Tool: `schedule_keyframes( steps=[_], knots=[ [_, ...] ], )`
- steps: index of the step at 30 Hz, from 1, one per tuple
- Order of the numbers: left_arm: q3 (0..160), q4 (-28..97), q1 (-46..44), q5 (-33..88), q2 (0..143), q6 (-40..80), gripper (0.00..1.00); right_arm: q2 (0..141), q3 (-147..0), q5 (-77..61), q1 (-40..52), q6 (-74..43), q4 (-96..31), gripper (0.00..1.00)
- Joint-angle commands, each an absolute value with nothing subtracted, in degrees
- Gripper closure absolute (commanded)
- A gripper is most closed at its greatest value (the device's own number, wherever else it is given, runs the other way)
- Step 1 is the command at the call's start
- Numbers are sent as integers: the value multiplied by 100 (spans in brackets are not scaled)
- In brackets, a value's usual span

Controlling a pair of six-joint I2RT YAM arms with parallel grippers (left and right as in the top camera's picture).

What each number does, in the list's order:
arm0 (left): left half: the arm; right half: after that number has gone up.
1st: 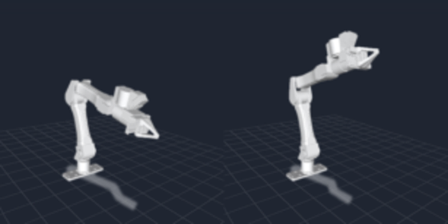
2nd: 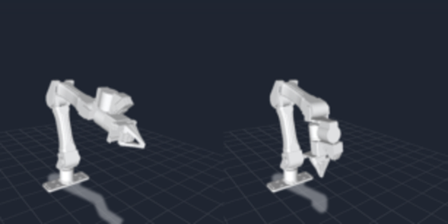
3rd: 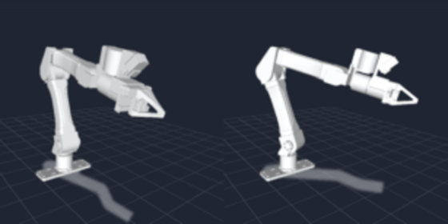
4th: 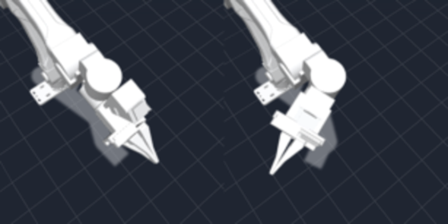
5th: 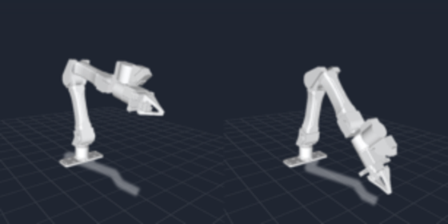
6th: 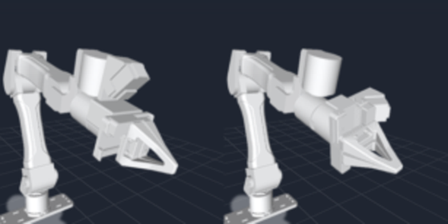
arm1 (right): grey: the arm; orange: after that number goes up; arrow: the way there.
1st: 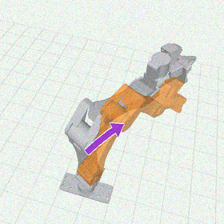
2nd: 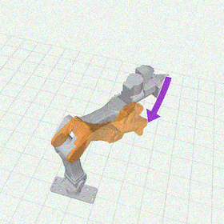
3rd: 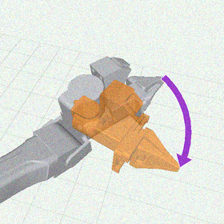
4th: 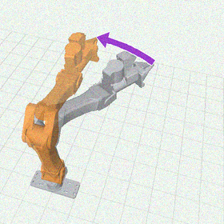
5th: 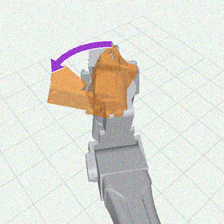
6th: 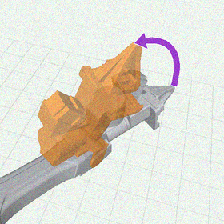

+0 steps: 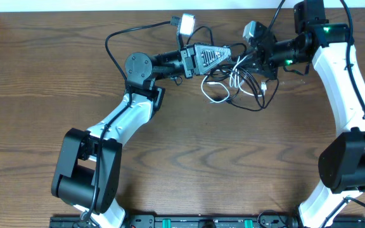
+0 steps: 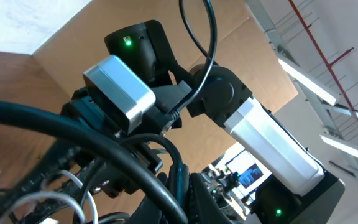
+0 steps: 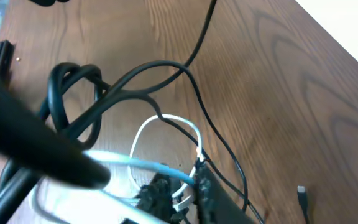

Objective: Untangle cables

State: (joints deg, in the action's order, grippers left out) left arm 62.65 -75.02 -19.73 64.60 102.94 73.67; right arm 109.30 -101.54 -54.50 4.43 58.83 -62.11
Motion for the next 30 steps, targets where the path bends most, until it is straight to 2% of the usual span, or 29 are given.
schedule_keyframes(
  steps=[1, 3, 11, 19, 30],
  knots=[
    [6324, -7555, -1966, 6423, 10180, 6914, 92, 10901, -10184, -5502, 454, 5878, -6241, 96],
    [6324, -7349, -1935, 6423, 10180, 6563, 92, 10901, -10184, -5494, 429, 5878, -6257, 99],
    [6324, -5446, -1621, 6418, 10180, 5074, 92, 10901, -10184, -5500, 143, 5878, -6300, 99],
    [6324, -4320, -1055, 6418, 10180, 4062, 92, 10901, -10184, -5502, -261, 5874, -6364, 99],
    [6324, -2803, -86, 6379, 10180, 3640, 92, 10901, -10184, -5841, -1146, 5568, -6370, 99]
  ],
)
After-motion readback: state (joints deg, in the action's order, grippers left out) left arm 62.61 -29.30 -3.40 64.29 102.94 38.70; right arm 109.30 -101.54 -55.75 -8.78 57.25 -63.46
